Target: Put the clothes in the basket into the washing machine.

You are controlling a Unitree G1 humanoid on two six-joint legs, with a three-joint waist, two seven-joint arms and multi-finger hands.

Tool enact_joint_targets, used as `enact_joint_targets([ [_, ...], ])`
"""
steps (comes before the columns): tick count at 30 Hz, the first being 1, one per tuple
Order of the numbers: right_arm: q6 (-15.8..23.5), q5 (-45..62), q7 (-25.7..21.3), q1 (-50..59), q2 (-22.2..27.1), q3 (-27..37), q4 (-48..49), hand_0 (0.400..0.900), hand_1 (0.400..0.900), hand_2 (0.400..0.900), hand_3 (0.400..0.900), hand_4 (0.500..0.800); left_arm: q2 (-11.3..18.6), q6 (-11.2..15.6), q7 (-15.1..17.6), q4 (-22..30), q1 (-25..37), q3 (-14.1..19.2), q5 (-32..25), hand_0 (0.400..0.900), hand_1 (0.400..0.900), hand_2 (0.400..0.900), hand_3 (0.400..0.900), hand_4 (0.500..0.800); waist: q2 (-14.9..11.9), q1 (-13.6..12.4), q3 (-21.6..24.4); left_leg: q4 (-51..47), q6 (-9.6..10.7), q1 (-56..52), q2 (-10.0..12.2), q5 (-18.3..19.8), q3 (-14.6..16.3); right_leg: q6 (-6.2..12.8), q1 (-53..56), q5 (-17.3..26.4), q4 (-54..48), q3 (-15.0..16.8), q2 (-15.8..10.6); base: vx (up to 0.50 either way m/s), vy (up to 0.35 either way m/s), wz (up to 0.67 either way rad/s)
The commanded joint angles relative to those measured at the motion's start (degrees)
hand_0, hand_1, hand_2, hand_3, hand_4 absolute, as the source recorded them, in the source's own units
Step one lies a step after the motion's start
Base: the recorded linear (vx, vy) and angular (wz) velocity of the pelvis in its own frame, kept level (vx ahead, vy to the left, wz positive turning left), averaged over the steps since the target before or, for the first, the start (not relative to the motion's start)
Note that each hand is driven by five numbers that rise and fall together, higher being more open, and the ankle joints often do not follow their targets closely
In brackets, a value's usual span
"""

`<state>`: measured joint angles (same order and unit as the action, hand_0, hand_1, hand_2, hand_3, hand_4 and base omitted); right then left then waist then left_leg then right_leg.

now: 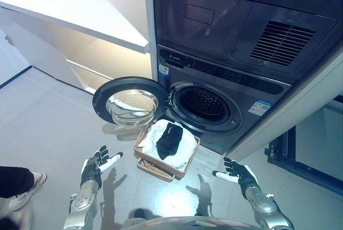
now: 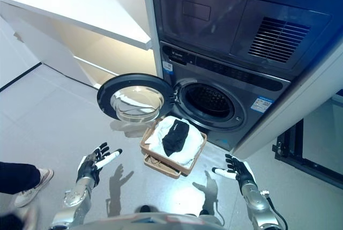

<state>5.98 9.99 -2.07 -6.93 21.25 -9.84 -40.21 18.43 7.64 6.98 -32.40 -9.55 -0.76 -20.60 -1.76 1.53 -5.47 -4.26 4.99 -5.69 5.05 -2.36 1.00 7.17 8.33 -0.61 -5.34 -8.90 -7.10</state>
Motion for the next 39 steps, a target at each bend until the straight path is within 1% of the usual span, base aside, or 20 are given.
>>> enact_joint_targets([
  [1, 2.68, -0.65, -0.48, 1.99, 2.56, 0.20, 3.52, 0.900, 0.900, 0.900, 0.900, 0.800, 3.24, 3.64, 0.65, 1.44, 3.54, 1.66, 0.53, 0.900, 0.900, 0.900, 0.900, 0.800, -1.34, 0.03, 3.09, 2.10, -0.15, 4.36, 1.21, 0.41, -1.18, 0.15, -2.14, 2.02, 2.06, 0.08, -0.33, 0.00, 0.000, 0.00],
  [5, 2.72, -0.60, -0.49, 2.06, 2.54, 0.20, 3.59, 0.900, 0.900, 0.900, 0.900, 0.800, 3.05, 3.79, 0.27, 2.00, 3.51, 1.89, -0.75, 0.900, 0.900, 0.900, 0.900, 0.800, -1.40, -0.01, 3.02, 2.14, -0.19, 4.42, 1.18, 0.44, -1.19, 0.16, -2.22, 2.02, 2.05, 0.09, -0.31, 0.00, 0.000, 0.00],
  [10, 2.73, -0.52, -0.41, 2.10, 2.46, 0.28, 3.40, 0.900, 0.900, 0.900, 0.900, 0.800, 3.30, 3.52, 0.29, 1.53, 3.42, 1.68, 0.52, 0.900, 0.900, 0.900, 0.900, 0.800, -1.46, -0.05, 2.99, 2.08, -0.22, 4.44, 1.15, 0.43, -1.19, 0.21, -2.14, 2.01, 2.03, 0.07, -0.38, 0.00, 0.000, 0.00],
  [11, 2.67, -0.45, -0.32, 2.18, 2.41, 0.32, 3.42, 0.900, 0.900, 0.900, 0.900, 0.800, 3.53, 3.35, 0.41, 1.12, 3.69, 1.40, 1.70, 0.900, 0.900, 0.900, 0.900, 0.800, -1.45, -0.05, 2.97, 2.11, -0.24, 4.48, 1.00, 0.48, -1.25, 0.23, -2.16, 1.94, 2.12, 0.10, -0.41, 0.00, 0.000, 0.00],
  [12, 2.67, -0.45, -0.32, 2.19, 2.41, 0.32, 3.42, 0.900, 0.900, 0.900, 0.900, 0.800, 3.53, 3.36, 0.42, 1.11, 3.71, 1.40, 1.71, 0.900, 0.900, 0.900, 0.900, 0.800, -1.45, -0.05, 2.96, 2.12, -0.24, 4.49, 1.00, 0.49, -1.25, 0.24, -2.17, 1.94, 2.13, 0.10, -0.41, 0.00, 0.000, 0.00],
  [13, 2.64, -0.46, -0.33, 2.29, 2.46, 0.27, 3.41, 0.900, 0.900, 0.900, 0.900, 0.800, 3.90, 3.24, 0.68, 1.03, 3.88, 1.11, 3.25, 0.900, 0.900, 0.900, 0.900, 0.800, -1.39, -0.04, 2.92, 2.24, -0.24, 4.58, 0.94, 0.53, -1.33, 0.26, -2.24, 1.91, 2.22, 0.09, -0.45, 0.00, 0.000, 0.00],
  [14, 2.65, -0.58, -0.22, 2.38, 2.46, 0.11, 3.55, 0.900, 0.900, 0.900, 0.900, 0.800, 4.64, 3.19, 1.40, 0.30, 4.00, 0.85, 6.36, 0.900, 0.900, 0.900, 0.900, 0.800, -1.30, 0.00, 2.91, 2.39, -0.29, 4.61, 0.83, 0.65, -1.38, 0.32, -2.25, 1.77, 2.49, 0.12, -0.58, 0.01, 0.034, 0.00],
  [16, 2.76, -0.69, -0.12, 2.31, 2.45, 0.04, 3.69, 0.900, 0.900, 0.900, 0.900, 0.800, 4.75, 3.06, 1.47, -1.10, 3.88, 1.04, 6.33, 0.900, 0.900, 0.900, 0.900, 0.800, -1.26, 0.09, 2.89, 2.59, -0.46, 4.41, 0.68, 0.95, -1.47, 0.35, -2.22, 1.60, 2.96, 0.40, -0.85, 0.01, 0.019, 0.00],
  [19, 2.77, -0.85, -0.03, 2.28, 2.52, -0.04, 3.81, 0.900, 0.900, 0.900, 0.900, 0.800, 4.96, 3.10, 1.39, -1.38, 3.61, 1.18, 6.29, 0.900, 0.900, 0.900, 0.900, 0.800, -1.28, 0.19, 2.86, 2.89, -0.71, 4.31, 0.41, 1.37, -1.48, 0.50, -2.30, 1.36, 3.74, 0.64, -1.28, 0.01, 0.036, -0.02],
  [22, 2.65, -1.14, 0.27, 2.57, 2.30, -0.41, 3.86, 0.900, 0.900, 0.900, 0.900, 0.800, 4.75, 3.30, 1.20, -1.55, 3.01, 1.75, 5.33, 0.900, 0.900, 0.900, 0.900, 0.800, -1.14, 0.21, 2.80, 4.03, -1.66, 4.14, -0.45, 2.65, -1.41, 0.91, -2.81, 0.74, 5.83, 1.68, -2.47, 0.02, 0.082, -0.08],
  [26, 2.33, -1.12, 0.83, 2.76, 2.24, -0.64, 4.21, 0.900, 0.900, 0.900, 0.900, 0.800, 4.01, 3.44, 1.24, -1.44, 2.75, 1.97, 4.10, 0.900, 0.900, 0.900, 0.900, 0.800, -1.18, 0.01, 2.59, 8.02, -2.66, 5.04, -2.21, 5.01, -1.26, 1.44, -2.84, 0.11, 7.39, 2.59, -4.13, 0.03, 0.081, -0.08],
  [27, 2.33, -1.12, 0.83, 2.76, 2.24, -0.64, 4.21, 0.900, 0.900, 0.900, 0.900, 0.800, 4.02, 3.44, 1.24, -1.44, 2.75, 1.97, 4.10, 0.900, 0.900, 0.900, 0.900, 0.800, -1.18, -0.01, 2.59, 8.19, -2.68, 5.13, -2.23, 5.11, -1.24, 1.46, -2.87, 0.10, 7.42, 2.61, -4.15, 0.03, 0.085, -0.15],
  [29, 2.17, -0.93, 1.25, 2.90, 2.22, -0.70, 4.28, 0.900, 0.900, 0.900, 0.900, 0.800, 3.67, 3.51, 0.87, -1.02, 2.43, 1.85, 3.63, 0.900, 0.900, 0.900, 0.900, 0.800, -1.08, -0.43, 2.44, 11.78, -3.00, 5.97, -3.41, 7.02, -0.89, 1.77, -2.47, 0.18, 7.71, 2.99, -5.35, 0.04, 0.101, -0.17],
  [31, 2.03, -0.93, 1.59, 2.90, 2.40, -0.65, 4.52, 0.900, 0.900, 0.900, 0.900, 0.800, 3.67, 3.53, 0.53, -0.12, 2.04, 1.77, 3.44, 0.900, 0.900, 0.900, 0.900, 0.800, -0.95, -0.64, 2.35, 14.33, -3.22, 6.72, -4.06, 8.24, -0.85, 1.99, -2.29, 0.21, 7.99, 3.46, -5.95, 0.03, 0.099, -0.12],
  [33, 1.91, -1.19, 1.78, 2.82, 2.50, -0.61, 4.67, 0.900, 0.900, 0.900, 0.900, 0.800, 3.79, 3.48, 0.25, 0.45, 1.69, 1.81, 3.62, 0.900, 0.900, 0.900, 0.900, 0.800, -0.76, -0.64, 2.31, 15.61, -3.68, 7.26, -4.81, 9.12, -0.77, 2.31, -2.29, 0.55, 8.65, 3.93, -6.87, 0.02, 0.112, -0.07],
  [34, 1.90, -1.19, 1.78, 2.81, 2.50, -0.61, 4.68, 0.900, 0.900, 0.900, 0.900, 0.800, 3.79, 3.47, 0.24, 0.45, 1.68, 1.81, 3.62, 0.900, 0.900, 0.900, 0.900, 0.800, -0.76, -0.65, 2.33, 15.67, -3.70, 7.30, -4.82, 9.15, -0.75, 2.33, -2.33, 0.54, 8.67, 3.95, -6.89, 0.05, 0.194, -0.12],
  [35, 1.76, -1.33, 1.99, 2.65, 2.28, -0.61, 4.98, 0.900, 0.900, 0.900, 0.900, 0.800, 3.90, 3.48, 0.10, 0.63, 1.25, 2.02, 3.81, 0.900, 0.900, 0.900, 0.900, 0.800, -0.57, -0.45, 2.41, 15.42, -4.60, 6.70, -6.05, 9.78, -0.20, 3.09, -2.95, 1.51, 10.62, 4.70, -8.49, 0.04, 0.224, -0.14],
  [37, 1.56, -1.34, 2.07, 2.85, 2.23, -0.53, 5.36, 0.900, 0.900, 0.900, 0.900, 0.800, 4.11, 3.40, 0.06, 0.84, 1.20, 2.26, 3.97, 0.900, 0.900, 0.900, 0.900, 0.800, -0.16, -0.03, 2.13, 14.98, -5.76, 6.25, -7.56, 10.01, 0.29, 3.60, -5.43, 2.82, 14.42, 6.68, -10.24, 0.01, 0.303, -0.14],
  [39, 1.39, -1.44, 2.14, 2.65, 2.11, -0.59, 6.05, 0.900, 0.900, 0.900, 0.900, 0.800, 4.40, 3.33, -0.09, 1.74, 0.87, 2.30, 4.13, 0.900, 0.900, 0.900, 0.900, 0.800, 0.50, 0.54, 1.63, 14.11, -6.89, 5.49, -9.28, 9.82, 0.38, 3.18, -8.16, 4.79, 19.26, 8.41, -11.94, -0.02, 0.298, 0.01],
])
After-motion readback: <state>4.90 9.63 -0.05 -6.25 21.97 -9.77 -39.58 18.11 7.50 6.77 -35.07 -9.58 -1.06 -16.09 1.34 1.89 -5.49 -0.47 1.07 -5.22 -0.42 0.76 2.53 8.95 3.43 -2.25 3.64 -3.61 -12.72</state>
